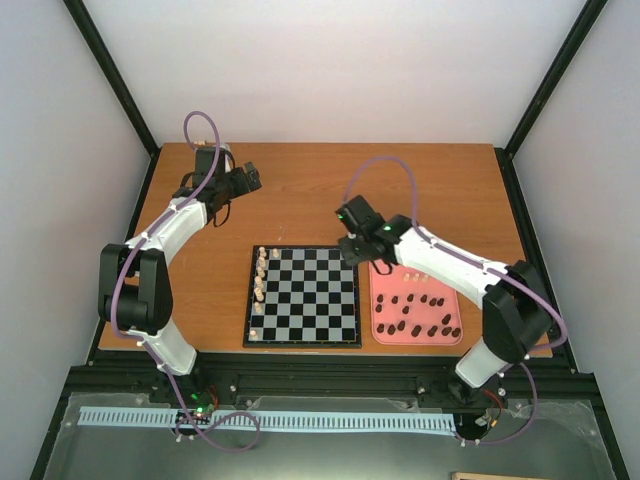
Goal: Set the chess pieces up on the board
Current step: Place the chess piece on the chessboard.
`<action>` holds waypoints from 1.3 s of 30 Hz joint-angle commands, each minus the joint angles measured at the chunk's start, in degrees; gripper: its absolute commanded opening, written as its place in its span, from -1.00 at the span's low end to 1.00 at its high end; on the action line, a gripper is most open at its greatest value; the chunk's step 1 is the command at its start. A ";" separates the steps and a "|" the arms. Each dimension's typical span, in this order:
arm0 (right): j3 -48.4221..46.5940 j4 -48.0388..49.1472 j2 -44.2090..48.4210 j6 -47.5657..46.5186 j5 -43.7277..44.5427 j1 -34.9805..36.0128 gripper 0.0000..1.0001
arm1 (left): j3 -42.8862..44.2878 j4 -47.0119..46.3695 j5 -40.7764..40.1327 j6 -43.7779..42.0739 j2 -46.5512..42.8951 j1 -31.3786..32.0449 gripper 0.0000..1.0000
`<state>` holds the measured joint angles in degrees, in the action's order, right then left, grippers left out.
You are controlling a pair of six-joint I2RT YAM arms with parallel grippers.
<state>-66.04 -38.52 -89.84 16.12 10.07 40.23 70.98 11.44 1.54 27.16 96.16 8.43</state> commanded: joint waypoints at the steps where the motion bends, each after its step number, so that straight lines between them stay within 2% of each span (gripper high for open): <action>1: -9.47 -1.41 -7.21 -0.29 -1.35 6.53 -0.93 | 0.87 -0.30 -0.07 -0.64 -1.03 0.19 0.99; 7: -23.62 -2.32 -20.73 -3.16 -5.45 10.99 -0.94 | 0.16 -0.06 -2.67 0.38 -2.51 0.10 1.00; 13: -33.18 -3.88 -27.97 -4.96 -8.26 12.35 -0.93 | -1.06 0.21 -7.55 0.56 -5.29 -0.06 0.99; 23: -39.86 -4.97 -35.33 -6.27 -12.03 13.81 -0.93 | -1.46 1.26 -9.35 1.97 -5.36 -1.99 0.99; 39: -45.07 -6.86 -40.21 -7.01 -12.77 15.06 -0.92 | -2.36 0.34 -7.85 3.34 -5.60 -2.98 0.99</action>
<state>-109.01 -44.47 -128.05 9.91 -2.22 54.74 68.49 12.05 -6.81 29.78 91.74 5.96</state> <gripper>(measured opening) 0.097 0.998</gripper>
